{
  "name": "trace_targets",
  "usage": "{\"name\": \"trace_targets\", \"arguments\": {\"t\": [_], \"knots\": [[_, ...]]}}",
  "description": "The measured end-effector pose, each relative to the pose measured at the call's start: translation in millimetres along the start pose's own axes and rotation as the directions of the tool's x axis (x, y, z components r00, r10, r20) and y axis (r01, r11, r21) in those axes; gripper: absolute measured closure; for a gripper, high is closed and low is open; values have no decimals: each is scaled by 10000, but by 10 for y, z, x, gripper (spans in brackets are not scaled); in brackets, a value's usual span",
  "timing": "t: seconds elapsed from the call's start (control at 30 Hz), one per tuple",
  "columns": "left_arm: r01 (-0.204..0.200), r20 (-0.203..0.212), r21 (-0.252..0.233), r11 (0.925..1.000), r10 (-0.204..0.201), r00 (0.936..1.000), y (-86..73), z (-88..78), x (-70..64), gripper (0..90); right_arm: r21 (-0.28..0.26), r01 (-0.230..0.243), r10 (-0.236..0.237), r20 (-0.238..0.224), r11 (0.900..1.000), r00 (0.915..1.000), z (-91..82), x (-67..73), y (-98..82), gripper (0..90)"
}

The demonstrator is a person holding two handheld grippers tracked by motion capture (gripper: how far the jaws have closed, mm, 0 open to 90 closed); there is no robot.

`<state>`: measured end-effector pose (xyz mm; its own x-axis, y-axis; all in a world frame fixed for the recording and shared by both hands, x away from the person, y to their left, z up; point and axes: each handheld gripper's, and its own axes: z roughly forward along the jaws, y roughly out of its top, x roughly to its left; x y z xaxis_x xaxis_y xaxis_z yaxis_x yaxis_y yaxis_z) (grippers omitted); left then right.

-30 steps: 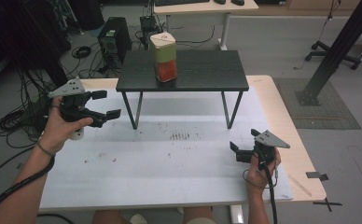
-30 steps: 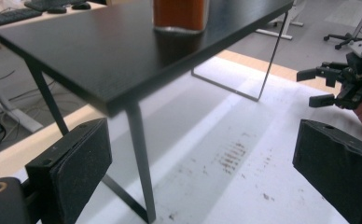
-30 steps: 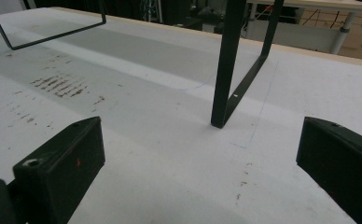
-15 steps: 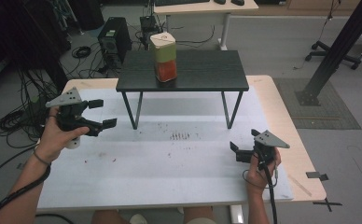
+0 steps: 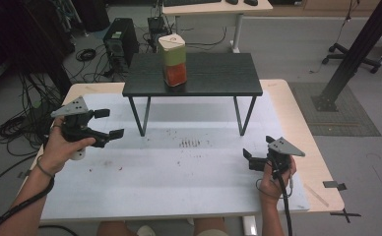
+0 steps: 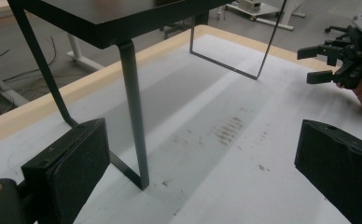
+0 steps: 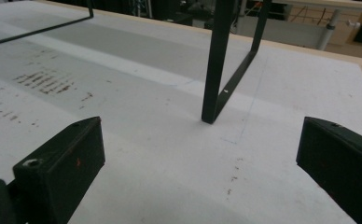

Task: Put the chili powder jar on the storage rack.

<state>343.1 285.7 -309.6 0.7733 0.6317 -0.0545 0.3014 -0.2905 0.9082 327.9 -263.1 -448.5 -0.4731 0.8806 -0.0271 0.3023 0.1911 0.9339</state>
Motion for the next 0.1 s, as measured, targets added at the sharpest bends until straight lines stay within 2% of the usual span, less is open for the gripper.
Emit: {"name": "trace_targets", "arguments": {"t": [0.1], "knots": [[50,-5,-51,10000,-50,10000,-26,-6,-25,36,351,-118,90,799,9993,9968,3,-7,-7,11]]}}
